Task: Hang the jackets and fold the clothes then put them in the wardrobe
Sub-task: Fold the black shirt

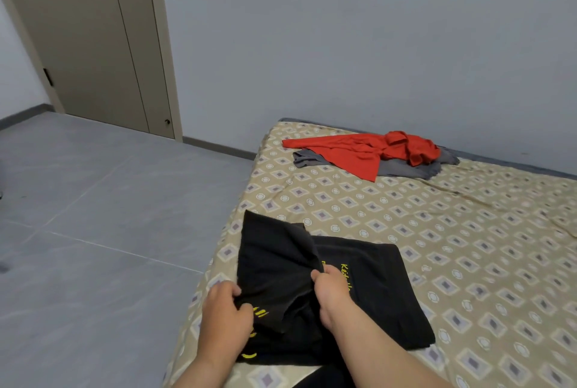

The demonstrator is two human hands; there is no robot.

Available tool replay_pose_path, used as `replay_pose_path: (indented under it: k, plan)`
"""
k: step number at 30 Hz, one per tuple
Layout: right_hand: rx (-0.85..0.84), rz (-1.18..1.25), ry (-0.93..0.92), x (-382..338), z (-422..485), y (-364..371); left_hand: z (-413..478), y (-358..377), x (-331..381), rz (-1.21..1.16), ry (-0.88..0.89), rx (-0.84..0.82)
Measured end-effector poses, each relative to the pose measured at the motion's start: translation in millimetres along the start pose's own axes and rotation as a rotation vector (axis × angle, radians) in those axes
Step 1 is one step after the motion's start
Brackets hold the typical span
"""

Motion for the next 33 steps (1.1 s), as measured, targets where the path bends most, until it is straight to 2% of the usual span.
replay_pose_path:
  k: [2, 4, 7, 10, 12, 14, 15, 16, 18, 20, 21, 23, 25, 27, 29, 33]
  plan:
    - [0.054, 0.073, 0.028, -1.3, 7.2, -9.3, -3.5, 4.5, -6.4, 0.015, -0.075, -0.175]
    - [0.068, 0.145, 0.092, -1.7, 11.3, -17.9, -6.6, 7.2, -9.0, -0.053, -0.051, -0.346]
    - [-0.041, 0.239, 0.235, -4.1, 5.4, -22.5, -9.0, 6.2, -10.2, -0.158, 0.023, -0.513]
    - [-0.179, 0.111, 0.188, -1.9, -8.2, -17.7, -14.4, 3.7, -11.6, -0.18, 0.089, -0.458]
    - [-0.159, 0.066, 0.126, 0.5, -12.3, -15.4, -16.9, -1.1, -7.6, -0.189, 0.114, -0.296]
    - [-0.111, 0.102, 0.034, -3.3, -13.3, -17.1, -20.5, -9.1, -0.8, -0.157, 0.159, -0.061]
    - [-0.084, 0.125, -0.019, -7.1, -13.2, -19.1, -24.3, -14.0, 3.4, -0.1, 0.24, 0.039]
    - [-0.051, 0.143, -0.065, -10.8, -12.3, -22.5, -28.2, -16.8, 7.1, -0.01, 0.344, 0.071]
    - [0.024, 0.154, -0.101, -14.4, -9.2, -29.8, -35.8, -11.6, 6.3, 0.197, 0.474, -0.091]
    - [0.025, 0.152, -0.02, -11.4, -5.7, -34.4, -42.3, -0.1, -4.4, 0.374, 0.45, -0.31]
    - [0.004, 0.144, 0.049, -9.4, -6.1, -34.7, -42.9, 5.3, -9.9, 0.394, 0.412, -0.337]
    - [-0.035, 0.092, 0.153, -6.6, -9.5, -34.0, -40.3, 10.9, -15.2, 0.323, 0.334, -0.24]
    - [-0.044, 0.012, 0.161, -5.1, -12.9, -33.8, -36.7, 8.4, -13.5, 0.258, 0.286, -0.182]
    - [-0.025, -0.026, 0.1, -5.7, -14.4, -34.9, -32.8, 6.0, -12.0, 0.217, 0.264, -0.256]
    - [0.008, -0.043, 0.015, -7.3, -14.1, -35.7, -32.5, 4.7, -10.9, 0.292, 0.313, -0.313]
    - [-0.009, -0.08, -0.127, -17.8, -14.8, -37.5, -33.6, 6.1, -9.9, 0.33, 0.425, -0.294]
Point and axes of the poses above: each hand's wrist, its own z-axis towards the middle knuckle, its own y-axis out of the palm, x = y × z, the point moved 2 cm from there along z, towards the middle knuckle, and after that the axes turned 10 degrees about z, right-handed, at the moved point
